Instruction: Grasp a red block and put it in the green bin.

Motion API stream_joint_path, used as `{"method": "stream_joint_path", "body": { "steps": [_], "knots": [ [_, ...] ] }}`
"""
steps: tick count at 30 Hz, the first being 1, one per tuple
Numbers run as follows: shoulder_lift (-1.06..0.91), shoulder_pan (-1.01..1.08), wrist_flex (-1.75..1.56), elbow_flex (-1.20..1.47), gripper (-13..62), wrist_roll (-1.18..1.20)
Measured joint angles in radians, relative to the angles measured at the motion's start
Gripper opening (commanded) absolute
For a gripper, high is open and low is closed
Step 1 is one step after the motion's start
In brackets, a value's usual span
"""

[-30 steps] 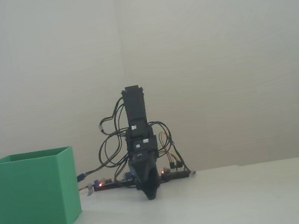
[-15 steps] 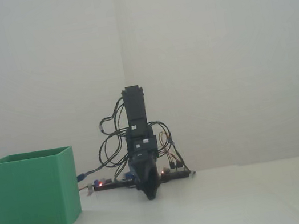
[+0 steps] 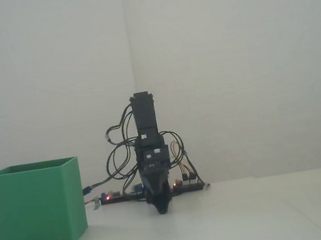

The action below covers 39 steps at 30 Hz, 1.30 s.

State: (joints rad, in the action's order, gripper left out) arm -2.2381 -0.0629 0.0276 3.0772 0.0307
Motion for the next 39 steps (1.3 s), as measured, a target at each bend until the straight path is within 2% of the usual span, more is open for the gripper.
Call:
{"method": "stream_joint_path", "body": {
  "steps": [39],
  "knots": [
    [0.000,-0.002,0.000,0.000,33.8,-0.020]
  ]
}}
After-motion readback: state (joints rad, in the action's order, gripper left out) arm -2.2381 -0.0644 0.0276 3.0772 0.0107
